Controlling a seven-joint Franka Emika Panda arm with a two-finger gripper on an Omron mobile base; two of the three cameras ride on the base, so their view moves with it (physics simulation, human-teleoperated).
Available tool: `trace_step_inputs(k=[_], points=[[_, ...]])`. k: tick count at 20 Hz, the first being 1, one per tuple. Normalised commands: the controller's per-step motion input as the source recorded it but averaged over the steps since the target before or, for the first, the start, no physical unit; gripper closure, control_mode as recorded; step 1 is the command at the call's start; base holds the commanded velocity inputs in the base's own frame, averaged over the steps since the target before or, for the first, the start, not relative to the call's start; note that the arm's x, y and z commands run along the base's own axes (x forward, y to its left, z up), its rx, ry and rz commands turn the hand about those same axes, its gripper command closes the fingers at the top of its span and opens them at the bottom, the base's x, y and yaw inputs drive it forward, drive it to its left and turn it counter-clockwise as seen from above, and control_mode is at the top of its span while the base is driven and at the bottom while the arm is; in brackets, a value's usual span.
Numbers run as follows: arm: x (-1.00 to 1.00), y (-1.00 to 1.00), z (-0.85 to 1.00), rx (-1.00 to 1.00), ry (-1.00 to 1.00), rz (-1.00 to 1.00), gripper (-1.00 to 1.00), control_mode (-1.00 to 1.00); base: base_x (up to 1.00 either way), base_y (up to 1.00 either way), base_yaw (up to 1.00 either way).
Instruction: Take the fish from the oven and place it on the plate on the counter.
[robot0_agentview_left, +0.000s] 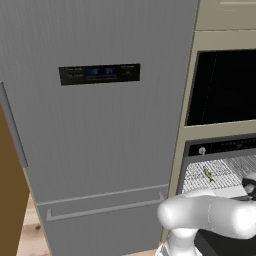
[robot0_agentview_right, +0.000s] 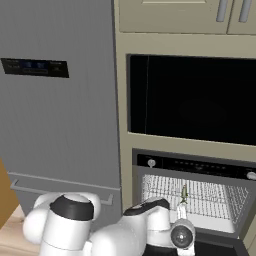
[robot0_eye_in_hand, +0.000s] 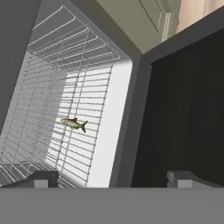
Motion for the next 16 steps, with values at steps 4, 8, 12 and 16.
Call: trace_step_inputs(k=[4,8,12,16], points=[[0.00,0.00,-0.26,0.03,-0.17,0.06,-1.00,-1.00,0.00,0.00,0.00],[0.03,0.00,-0.02,0.17,-0.17,0.16,-1.00,-1.00,0.00,0.00,0.00],[0.00,0.00,0.00,0.18,0.10,0.32,-1.00,-1.00,0.00,0.00,0.00],[0.00,0.00,0.00,0.17,0.09,0.36,-1.00,-1.00,0.00,0.00,0.00]])
